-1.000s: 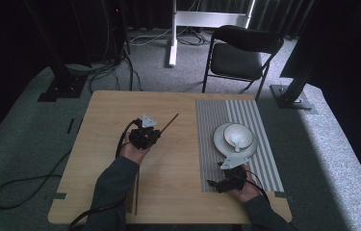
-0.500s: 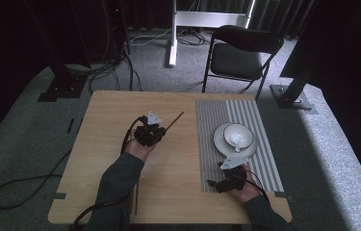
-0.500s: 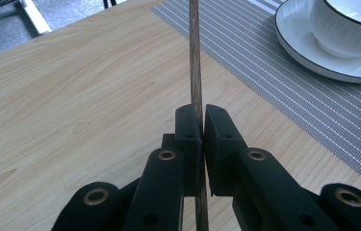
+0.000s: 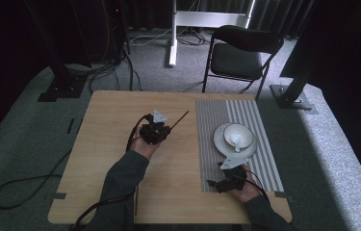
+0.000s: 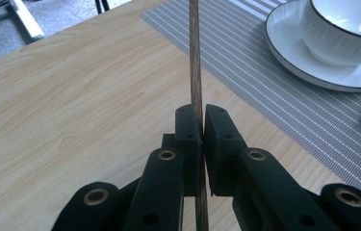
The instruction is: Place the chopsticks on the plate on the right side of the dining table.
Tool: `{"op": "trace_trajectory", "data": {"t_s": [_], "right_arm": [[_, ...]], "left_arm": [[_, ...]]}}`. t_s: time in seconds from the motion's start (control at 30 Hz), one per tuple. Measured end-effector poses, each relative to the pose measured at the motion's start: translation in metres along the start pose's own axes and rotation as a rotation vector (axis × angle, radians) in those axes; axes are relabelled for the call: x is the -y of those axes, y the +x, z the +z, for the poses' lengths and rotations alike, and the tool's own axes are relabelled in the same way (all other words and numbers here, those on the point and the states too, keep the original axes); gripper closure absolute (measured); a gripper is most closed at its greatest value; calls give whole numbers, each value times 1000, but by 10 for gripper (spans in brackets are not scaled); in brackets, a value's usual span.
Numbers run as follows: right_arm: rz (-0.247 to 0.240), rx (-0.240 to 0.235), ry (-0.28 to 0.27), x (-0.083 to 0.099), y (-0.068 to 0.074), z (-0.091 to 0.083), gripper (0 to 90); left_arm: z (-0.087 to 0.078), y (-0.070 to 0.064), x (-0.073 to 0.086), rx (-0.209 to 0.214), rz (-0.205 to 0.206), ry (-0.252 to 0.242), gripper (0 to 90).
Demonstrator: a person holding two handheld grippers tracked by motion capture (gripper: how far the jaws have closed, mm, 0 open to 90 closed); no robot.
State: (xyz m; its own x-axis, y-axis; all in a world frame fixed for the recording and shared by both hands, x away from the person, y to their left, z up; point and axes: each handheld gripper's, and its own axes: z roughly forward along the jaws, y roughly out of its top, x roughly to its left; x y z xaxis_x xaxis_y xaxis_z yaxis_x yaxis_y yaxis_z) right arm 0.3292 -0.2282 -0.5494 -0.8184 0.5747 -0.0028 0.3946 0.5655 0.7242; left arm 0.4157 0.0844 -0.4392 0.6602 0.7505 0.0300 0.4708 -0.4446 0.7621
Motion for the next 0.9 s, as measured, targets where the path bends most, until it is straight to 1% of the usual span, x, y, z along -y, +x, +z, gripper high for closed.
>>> {"op": "trace_trajectory", "data": {"t_s": [0.13,0.37,0.57,0.83,0.9], "right_arm": [[0,0,0,0,0,0,117],[0,0,0,0,0,0,117],[0,0,0,0,0,0,117],[2,-1,1,0,0,0,117],[1,-1,1,0,0,0,117]], "left_arm": [[3,-3,-4,4,7,0,847],[11,-5,-8,9,5,6,847],[15,-9,-12,11,18,10,847],[21,-13,-17,22,12,8,847],[21,-14,-18,24,16,6,847]]}}
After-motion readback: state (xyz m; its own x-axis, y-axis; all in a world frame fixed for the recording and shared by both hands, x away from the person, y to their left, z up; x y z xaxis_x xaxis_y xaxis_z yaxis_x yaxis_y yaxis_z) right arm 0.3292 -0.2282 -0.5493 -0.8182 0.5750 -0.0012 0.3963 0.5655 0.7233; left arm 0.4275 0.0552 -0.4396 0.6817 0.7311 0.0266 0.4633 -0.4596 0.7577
